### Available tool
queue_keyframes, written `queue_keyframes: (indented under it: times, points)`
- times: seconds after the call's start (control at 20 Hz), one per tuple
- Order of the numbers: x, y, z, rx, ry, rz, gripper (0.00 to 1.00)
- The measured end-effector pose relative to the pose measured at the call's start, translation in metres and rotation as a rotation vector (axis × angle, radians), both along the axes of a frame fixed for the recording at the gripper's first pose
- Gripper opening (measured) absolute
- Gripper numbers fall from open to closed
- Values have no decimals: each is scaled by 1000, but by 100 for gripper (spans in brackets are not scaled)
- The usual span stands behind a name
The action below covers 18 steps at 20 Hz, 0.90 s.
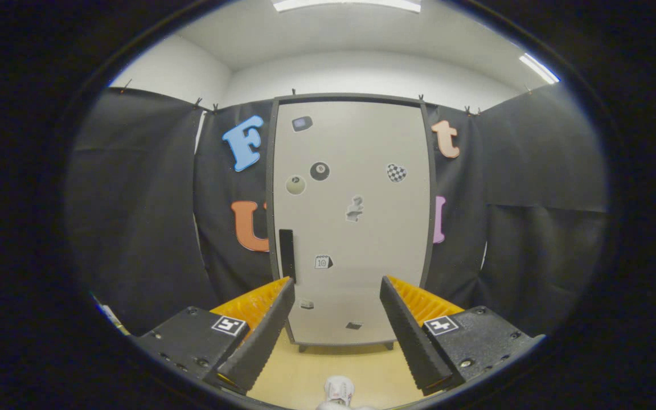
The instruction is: Open the shoe cabinet door, grab the shoes and put them into the shoe cabinet, then close the shoe cabinet door.
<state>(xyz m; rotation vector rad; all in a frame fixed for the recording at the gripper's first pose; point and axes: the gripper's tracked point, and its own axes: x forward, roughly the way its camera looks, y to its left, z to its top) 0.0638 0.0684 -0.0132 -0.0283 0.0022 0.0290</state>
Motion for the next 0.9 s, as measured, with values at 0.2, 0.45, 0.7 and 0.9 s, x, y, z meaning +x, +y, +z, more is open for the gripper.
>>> queue_keyframes:
  times: [0.2, 0.45, 0.7, 0.9]
  points:
    - [38, 31, -9, -5, 15, 38, 98]
    - [99, 58, -21, 15, 49, 74, 99]
    - [164, 81, -32, 15, 82, 97, 99]
    - [205, 91, -40, 6, 104, 94, 97]
